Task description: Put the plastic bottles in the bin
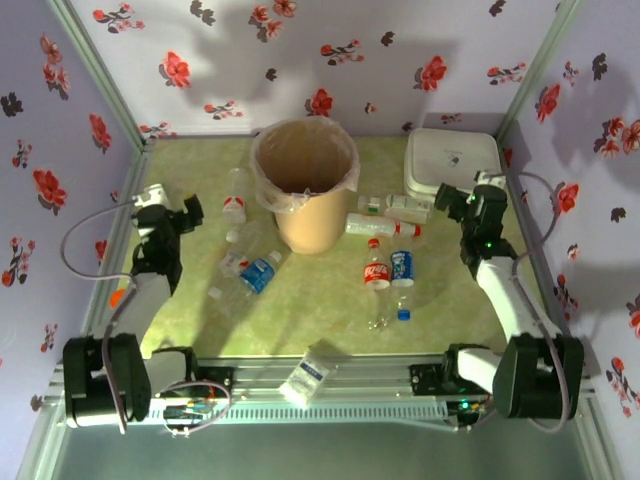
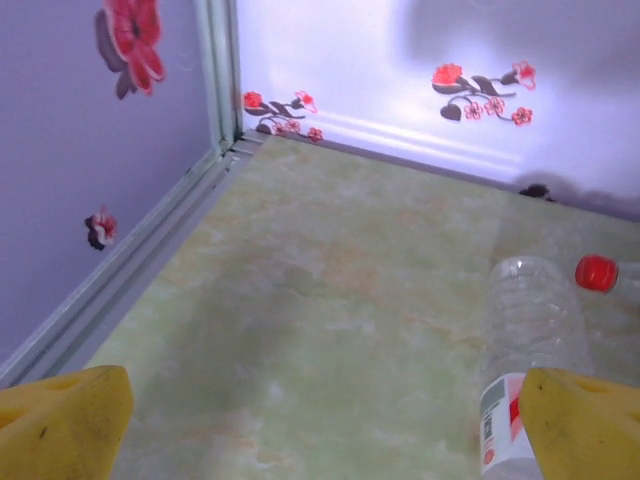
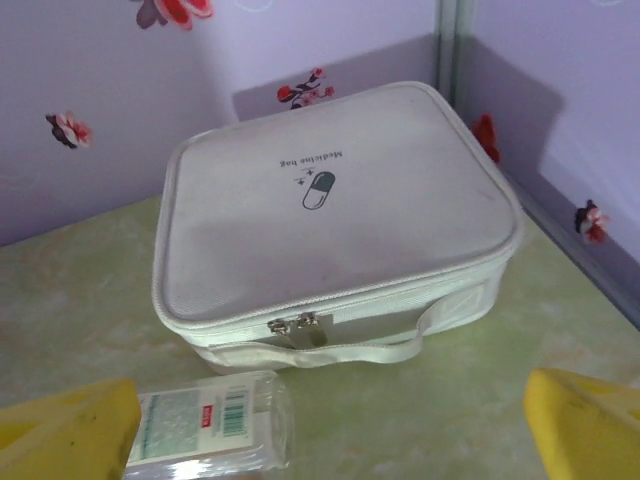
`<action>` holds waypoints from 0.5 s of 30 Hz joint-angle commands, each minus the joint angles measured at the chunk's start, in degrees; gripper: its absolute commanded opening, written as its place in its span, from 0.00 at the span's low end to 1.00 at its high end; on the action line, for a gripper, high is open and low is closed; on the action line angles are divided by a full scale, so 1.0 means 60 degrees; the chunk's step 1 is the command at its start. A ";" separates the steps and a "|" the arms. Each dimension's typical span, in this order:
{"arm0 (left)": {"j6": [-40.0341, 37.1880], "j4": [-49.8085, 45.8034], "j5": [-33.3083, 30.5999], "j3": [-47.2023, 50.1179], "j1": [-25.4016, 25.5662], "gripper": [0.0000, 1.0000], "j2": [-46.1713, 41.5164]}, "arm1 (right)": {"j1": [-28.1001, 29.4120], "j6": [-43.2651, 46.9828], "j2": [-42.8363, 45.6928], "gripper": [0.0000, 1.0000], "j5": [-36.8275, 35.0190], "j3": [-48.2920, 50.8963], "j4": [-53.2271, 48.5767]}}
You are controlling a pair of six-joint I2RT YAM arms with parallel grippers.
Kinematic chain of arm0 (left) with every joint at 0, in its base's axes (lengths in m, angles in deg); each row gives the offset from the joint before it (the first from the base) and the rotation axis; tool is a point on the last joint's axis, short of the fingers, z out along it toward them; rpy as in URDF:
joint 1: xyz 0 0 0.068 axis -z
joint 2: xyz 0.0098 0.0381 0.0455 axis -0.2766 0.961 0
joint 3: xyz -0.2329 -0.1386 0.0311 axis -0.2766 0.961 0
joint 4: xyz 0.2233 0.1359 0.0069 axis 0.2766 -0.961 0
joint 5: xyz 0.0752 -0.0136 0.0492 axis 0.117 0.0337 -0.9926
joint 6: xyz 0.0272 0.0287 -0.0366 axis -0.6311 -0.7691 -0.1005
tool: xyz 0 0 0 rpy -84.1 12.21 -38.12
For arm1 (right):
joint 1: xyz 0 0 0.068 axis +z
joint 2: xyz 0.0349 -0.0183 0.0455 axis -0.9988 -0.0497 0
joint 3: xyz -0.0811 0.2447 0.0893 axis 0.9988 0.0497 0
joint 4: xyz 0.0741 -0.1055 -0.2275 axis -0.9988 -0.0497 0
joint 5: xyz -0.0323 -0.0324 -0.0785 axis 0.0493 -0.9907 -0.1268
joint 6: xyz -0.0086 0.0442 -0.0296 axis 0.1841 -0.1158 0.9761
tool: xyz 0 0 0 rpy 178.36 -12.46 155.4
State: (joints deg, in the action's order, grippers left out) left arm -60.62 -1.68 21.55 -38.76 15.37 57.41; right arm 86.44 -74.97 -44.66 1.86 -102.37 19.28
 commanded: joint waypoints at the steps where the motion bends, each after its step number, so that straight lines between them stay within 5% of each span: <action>1: 0.1758 -0.3776 -0.0326 -0.1216 -0.0105 1.00 -0.0489 | 0.0133 -0.1131 0.0490 0.95 -0.0336 -0.1007 -0.5688; 9: 0.3049 -0.6652 0.0965 -0.3917 -0.0105 1.00 -0.1022 | 0.1163 -0.2211 0.0892 0.79 0.0566 -0.1757 -1.0360; 15: 0.4075 -0.6333 0.2711 -0.4246 -0.0109 1.00 -0.1231 | 0.2121 -0.3033 0.0865 0.75 0.1524 -0.0816 -1.0196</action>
State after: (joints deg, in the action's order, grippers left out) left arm -41.41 -37.46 30.54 -63.98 15.04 50.53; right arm 97.74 -88.78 -39.37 7.15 -110.02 -37.77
